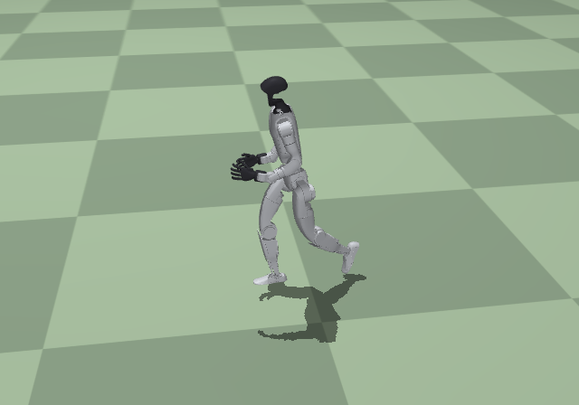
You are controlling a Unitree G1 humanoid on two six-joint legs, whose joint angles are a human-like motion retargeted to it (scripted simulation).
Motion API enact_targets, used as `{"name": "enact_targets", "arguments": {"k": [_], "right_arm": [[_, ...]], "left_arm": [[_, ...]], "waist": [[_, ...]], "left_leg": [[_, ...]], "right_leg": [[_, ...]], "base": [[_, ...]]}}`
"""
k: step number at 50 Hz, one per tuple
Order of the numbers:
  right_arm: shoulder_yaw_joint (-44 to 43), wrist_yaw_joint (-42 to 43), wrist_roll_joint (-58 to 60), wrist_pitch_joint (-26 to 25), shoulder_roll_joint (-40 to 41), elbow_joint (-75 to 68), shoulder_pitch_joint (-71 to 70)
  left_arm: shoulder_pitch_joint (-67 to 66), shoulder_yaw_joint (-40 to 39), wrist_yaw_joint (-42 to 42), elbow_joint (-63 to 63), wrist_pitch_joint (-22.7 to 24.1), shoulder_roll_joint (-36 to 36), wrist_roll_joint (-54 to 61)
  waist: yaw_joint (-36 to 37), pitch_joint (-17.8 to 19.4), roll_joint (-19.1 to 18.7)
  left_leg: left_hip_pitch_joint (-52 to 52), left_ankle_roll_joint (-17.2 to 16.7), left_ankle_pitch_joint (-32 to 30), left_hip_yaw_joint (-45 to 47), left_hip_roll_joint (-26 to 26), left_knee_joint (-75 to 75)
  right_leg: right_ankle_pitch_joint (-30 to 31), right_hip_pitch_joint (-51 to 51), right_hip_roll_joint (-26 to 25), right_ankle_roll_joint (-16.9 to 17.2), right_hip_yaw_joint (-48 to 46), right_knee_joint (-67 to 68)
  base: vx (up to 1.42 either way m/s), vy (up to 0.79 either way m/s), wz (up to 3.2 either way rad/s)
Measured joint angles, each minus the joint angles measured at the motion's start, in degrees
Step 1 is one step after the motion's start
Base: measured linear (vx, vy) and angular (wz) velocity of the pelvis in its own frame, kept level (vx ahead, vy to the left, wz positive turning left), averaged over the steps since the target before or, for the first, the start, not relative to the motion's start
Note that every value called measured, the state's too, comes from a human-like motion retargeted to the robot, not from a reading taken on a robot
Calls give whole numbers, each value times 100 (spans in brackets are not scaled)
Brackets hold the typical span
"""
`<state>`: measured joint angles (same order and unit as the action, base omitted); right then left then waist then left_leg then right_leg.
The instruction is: Walk run
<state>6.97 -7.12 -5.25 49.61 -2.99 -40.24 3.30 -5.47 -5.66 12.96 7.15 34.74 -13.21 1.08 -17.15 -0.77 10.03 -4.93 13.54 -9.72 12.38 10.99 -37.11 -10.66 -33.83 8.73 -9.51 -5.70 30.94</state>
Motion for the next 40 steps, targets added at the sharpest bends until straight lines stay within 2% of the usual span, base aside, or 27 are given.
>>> {"name": "enact_targets", "arguments": {"k": [2, 5, 7, 10, 11, 13, 14, 15, 16, 17, 18, 20, 22, 23, 24, 25, 27, 28, 30, 31, 32, 33, 34, 35, 37, 38, 40], "right_arm": [[174, 42, -41, -52, 39, 45, -449], [421, 105, -219, -290, 96, 372, -632], [126, 10, -255, -605, 134, 797, -699], [56, -145, -545, -919, 130, 1451, -786], [50, -168, -721, -961, 127, 1526, -774], [-111, -326, -936, -1043, 148, 1523, -733], [-316, -404, -940, -1038, 128, 1422, -719], [-564, -468, -909, -1011, 90, 1291, -710], [-789, -417, -790, -907, 12, 1093, -687], [-940, -377, -652, -817, -27, 878, -609], [-943, -359, -474, -760, 10, 631, -419], [-869, -451, -316, -661, 99, 260, 245], [-785, -621, -242, -555, 36, 58, 1154], [-726, -663, -152, -532, -74, -6, 1470], [-724, -702, -96, -498, -207, -13, 1684], [-751, -739, -56, -458, -351, 7, 1847], [-742, -649, -78, -389, -626, 154, 1861], [-710, -505, -120, -343, -702, 261, 1776], [-566, -213, -171, -199, -647, 407, 1402], [-435, -115, -159, -197, -548, 386, 993], [-306, -67, -131, -205, -448, 375, 582], [-180, -122, -69, -234, -347, 381, 168], [-86, -101, 8, -264, -313, 449, -116], [-8, -43, 93, -293, -312, 547, -334], [151, 233, 342, -241, -320, 960, -429], [157, 473, 465, -297, -268, 1138, -503], [102, 656, 407, -487, -175, 1507, -615]], "left_arm": [[-231, 190, 193, 299, 48, 333, -100], [-1136, 635, 512, 658, 303, 359, -261], [-1547, 825, 718, 675, 431, -46, -308], [-1789, 660, 750, 514, 563, -504, -244], [-1671, 575, 709, 499, 545, -508, -242], [-1176, 477, 674, 538, 516, -451, -194], [-757, 570, 652, 586, 495, -426, -175], [-285, 726, 622, 641, 469, -410, -163], [227, 911, 629, 680, 426, -348, -163], [659, 1037, 627, 725, 382, -283, -177], [929, 1046, 607, 780, 337, -210, -217], [1064, 1312, 288, 890, 278, -184, -152], [1075, 1400, 283, 1282, 244, 127, -257], [1015, 1292, 361, 1405, 198, 78, -362], [924, 1187, 404, 1444, 116, 34, -550], [819, 1083, 428, 1441, 15, -6, -780], [679, 943, 305, 1254, 80, 66, -1006], [586, 876, 187, 1189, 141, 96, -989], [379, 669, 185, 1156, 178, 187, -957], [317, 561, 279, 1149, 156, 164, -951], [243, 457, 360, 1152, 150, 162, -956], [146, 362, 416, 1173, 175, 202, -982], [-33, 395, 469, 1230, 203, 294, -992], [-252, 492, 521, 1305, 233, 413, -994], [-875, 667, 758, 1445, 315, 499, -891], [-1166, 773, 899, 1445, 373, 351, -840], [-1557, 766, 989, 1265, 515, -8, -749]], "waist": [[565, -81, 39], [1746, -598, 240], [2375, -900, 132], [3030, -536, -29], [3173, -404, -121], [3341, -103, -367], [3361, 97, -546], [3363, 317, -745], [3332, 543, -814], [3272, 705, -819], [3155, 739, -695], [2435, 340, -682], [1381, -733, -647], [993, -1006, -755], [615, -1039, -862], [242, -952, -969], [-359, -601, -901], [-555, -466, -750], [-430, -243, -321], [-333, -140, -103], [-195, -65, 39], [26, -46, 29], [332, -72, -6], [680, -121, -54], [1529, -528, -6], [1883, -793, -115], [2500, -885, -210]], "left_leg": [[782, 81, 540, 121, 188, -1090], [2532, -425, 1277, 24, 326, -2069], [3384, -671, 1574, -81, 35, -1486], [3793, -1010, 1596, 51, -272, 328], [3711, -1215, 1574, -214, -255, 1100], [3501, -1558, 1506, -867, -289, 2251], [3371, -1447, 1441, -1166, -333, 2445], [3234, -1203, 1365, -1437, -383, 2498], [3157, -723, 1738, -1502, -264, 1879], [3148, -442, 2082, -1511, -241, 1260], [3275, -560, 2370, -1407, -408, 638], [2752, -382, 3271, -1345, -372, 173], [2133, -329, 3055, -1782, 193, 1123], [1733, -332, 2769, -1715, 247, 1502], [1209, -404, 2197, -1685, 183, 1811], [622, -511, 1481, -1675, 61, 2086], [-172, -608, -439, -1513, -119, 2175], [-486, -468, -912, -1087, -201, 2073], [-681, -162, -1017, -899, 221, 1249], [-451, 21, -718, -638, 327, 443], [-129, 143, -429, -404, 381, -382], [374, 144, -161, -228, 329, -1246], [908, 144, 200, -141, 249, -2024], [1458, 146, 608, -100, 157, -2759], [2627, -6, 1112, 170, -35, -3041], [3143, -223, 1343, -70, -110, -2717], [3759, -553, 1583, -288, -249, -1559]], "right_leg": [[-973, 349, 264, -10, 27, 589], [-1433, 1400, 236, 134, -22, 118], [-511, 2291, -327, 200, -564, -993], [2268, 3722, -682, 681, -1421, -1955], [2902, 4043, -819, 673, -1664, -1991], [3780, 4370, -1185, 515, -1642, -1610], [3800, 4324, -1375, 432, -1605, -1108], [3658, 4212, -1555, 364, -1618, -507], [3350, 3876, -1368, 380, -1793, 442], [3025, 3476, -1177, 375, -1851, 1375], [2665, 2948, -977, 328, -1674, 2279], [1666, 1550, -436, 57, -1700, 3858], [773, 54, 211, 203, -1453, 4003], [501, -344, 223, 232, -1397, 3532], [344, -537, 326, 287, -1534, 2903], [245, -628, 474, 355, -1769, 2195], [292, -478, 290, 964, -1247, 302], [301, -311, 275, 1130, -829, -497], [439, 69, 471, 1103, -548, -1229], [914, 130, 565, 696, -423, -1004], [908, 169, 588, 328, -339, -602], [-59, 164, 473, 38, -335, 156], [-609, 319, 420, 9, -229, 509], [-950, 554, 399, 111, -70, 658], [-1187, 1395, 239, 181, -111, 156], [-1009, 1857, -124, 146, -366, -373], [93, 2937, -740, 94, -870, -1369]], "base": [[265, -15, -4], [297, -30, 5], [242, -31, 14], [91, -37, -49], [121, -47, -36], [248, -53, 4], [273, -53, 71], [232, -52, 94], [216, -52, 76], [225, -50, 3], [245, -39, -22], [277, -20, 47], [329, -25, 101], [259, -29, 29], [193, -23, 26], [194, -32, 97], [220, -56, 114], [193, -58, 29], [158, -45, -86], [174, -44, -103], [204, -46, -73], [248, -44, -55], [306, -44, -27], [338, -37, -31], [314, -28, -31], [270, -35, 6], [206, -43, -3]]}}
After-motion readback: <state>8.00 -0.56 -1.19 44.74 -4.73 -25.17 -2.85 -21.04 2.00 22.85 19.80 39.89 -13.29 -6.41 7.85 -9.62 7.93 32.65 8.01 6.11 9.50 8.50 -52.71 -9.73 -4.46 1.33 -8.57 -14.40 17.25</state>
